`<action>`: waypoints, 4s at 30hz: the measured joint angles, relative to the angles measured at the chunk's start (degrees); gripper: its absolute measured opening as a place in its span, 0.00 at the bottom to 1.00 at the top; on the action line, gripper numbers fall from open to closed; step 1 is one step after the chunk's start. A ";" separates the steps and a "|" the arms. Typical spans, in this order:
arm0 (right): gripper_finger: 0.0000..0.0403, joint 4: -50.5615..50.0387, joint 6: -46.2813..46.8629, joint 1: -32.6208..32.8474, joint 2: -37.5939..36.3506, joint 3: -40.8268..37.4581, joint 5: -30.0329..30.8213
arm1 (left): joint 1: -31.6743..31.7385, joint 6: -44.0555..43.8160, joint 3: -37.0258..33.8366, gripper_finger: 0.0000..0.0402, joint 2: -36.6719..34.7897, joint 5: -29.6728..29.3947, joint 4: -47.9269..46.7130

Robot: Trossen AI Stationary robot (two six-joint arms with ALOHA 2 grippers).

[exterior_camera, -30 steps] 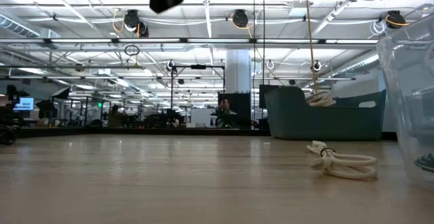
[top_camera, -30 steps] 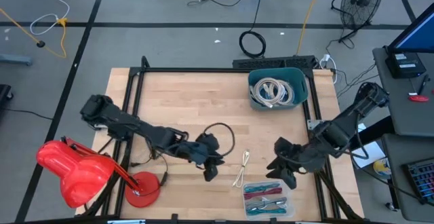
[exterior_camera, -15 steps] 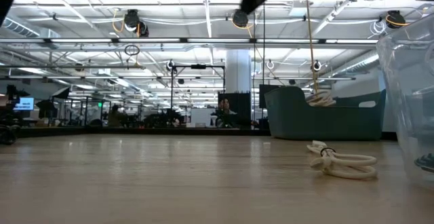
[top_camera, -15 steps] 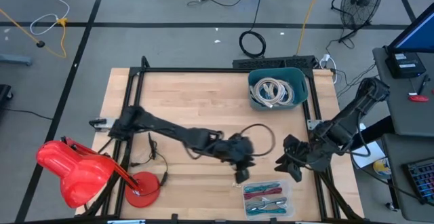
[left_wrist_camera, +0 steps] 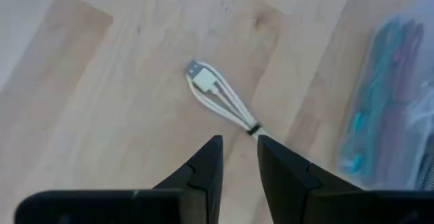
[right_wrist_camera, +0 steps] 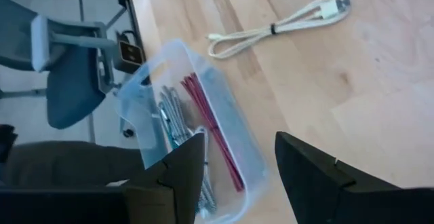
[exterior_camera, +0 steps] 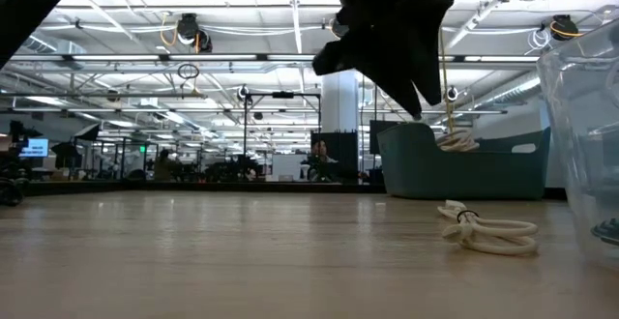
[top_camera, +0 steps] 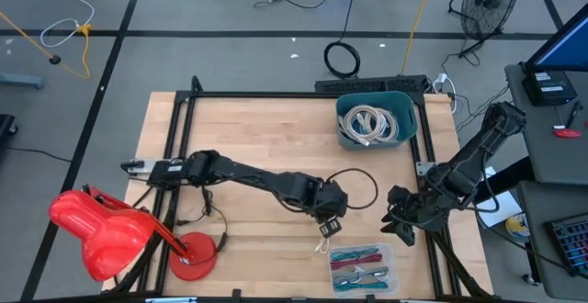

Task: Pick & Place USB Port
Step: Put the brown charger cable into the transparent bin

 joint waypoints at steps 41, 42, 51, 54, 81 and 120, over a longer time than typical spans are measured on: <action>0.42 0.20 -2.15 0.12 -0.87 -3.06 -0.86 | 2.37 -17.16 0.01 0.35 10.29 5.43 8.87; 0.42 0.21 -2.17 0.12 -0.87 -3.06 -0.86 | 2.37 -17.43 0.15 0.33 10.85 5.73 9.50; 0.42 5.05 -5.19 0.12 -0.87 -3.02 -0.99 | 2.31 -17.96 0.20 0.04 11.97 7.58 8.73; 0.42 5.17 -5.21 0.12 -0.85 -3.02 -0.92 | 2.39 -18.65 0.15 0.02 11.97 7.71 8.74; 0.42 6.96 -4.77 0.09 -0.85 -3.00 2.14 | 2.88 -16.90 -0.20 0.01 7.29 1.03 -11.74; 0.42 6.66 -8.23 0.09 -0.76 -3.00 8.02 | 2.90 -30.17 -7.50 0.50 3.65 12.53 -2.81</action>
